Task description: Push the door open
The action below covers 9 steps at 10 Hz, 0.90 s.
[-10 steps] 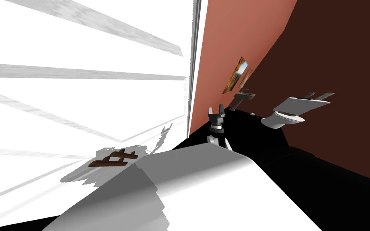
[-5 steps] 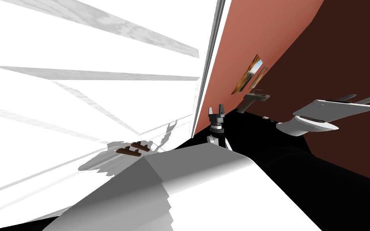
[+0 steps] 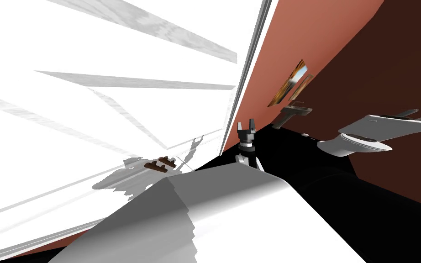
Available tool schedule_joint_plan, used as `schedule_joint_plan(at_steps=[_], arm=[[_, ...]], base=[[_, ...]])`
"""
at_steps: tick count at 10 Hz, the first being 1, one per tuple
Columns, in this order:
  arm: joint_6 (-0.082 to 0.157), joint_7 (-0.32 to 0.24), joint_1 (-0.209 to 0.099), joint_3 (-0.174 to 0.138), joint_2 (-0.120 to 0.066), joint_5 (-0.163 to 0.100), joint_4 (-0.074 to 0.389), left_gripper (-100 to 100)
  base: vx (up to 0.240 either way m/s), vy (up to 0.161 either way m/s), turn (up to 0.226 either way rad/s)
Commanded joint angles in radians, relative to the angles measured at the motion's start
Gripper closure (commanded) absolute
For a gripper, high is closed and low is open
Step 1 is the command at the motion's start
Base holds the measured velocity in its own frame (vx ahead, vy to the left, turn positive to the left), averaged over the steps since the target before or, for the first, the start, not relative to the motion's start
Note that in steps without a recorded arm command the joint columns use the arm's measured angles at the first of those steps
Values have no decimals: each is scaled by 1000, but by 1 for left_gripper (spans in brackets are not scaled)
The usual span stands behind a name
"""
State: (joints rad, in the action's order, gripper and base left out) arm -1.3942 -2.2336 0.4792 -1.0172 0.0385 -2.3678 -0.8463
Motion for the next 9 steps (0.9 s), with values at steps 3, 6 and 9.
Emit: schedule_joint_plan(at_steps=[3,6,9], arm=[[3,0,0,-3,-10,-2,2,-100],[5,1,-1,-4,-19,-3,2,-100],[10,1,-2,-8,-32,-5,3,-100]], base=[[-202,37,1],[-208,10,2],[-220,49,0]])
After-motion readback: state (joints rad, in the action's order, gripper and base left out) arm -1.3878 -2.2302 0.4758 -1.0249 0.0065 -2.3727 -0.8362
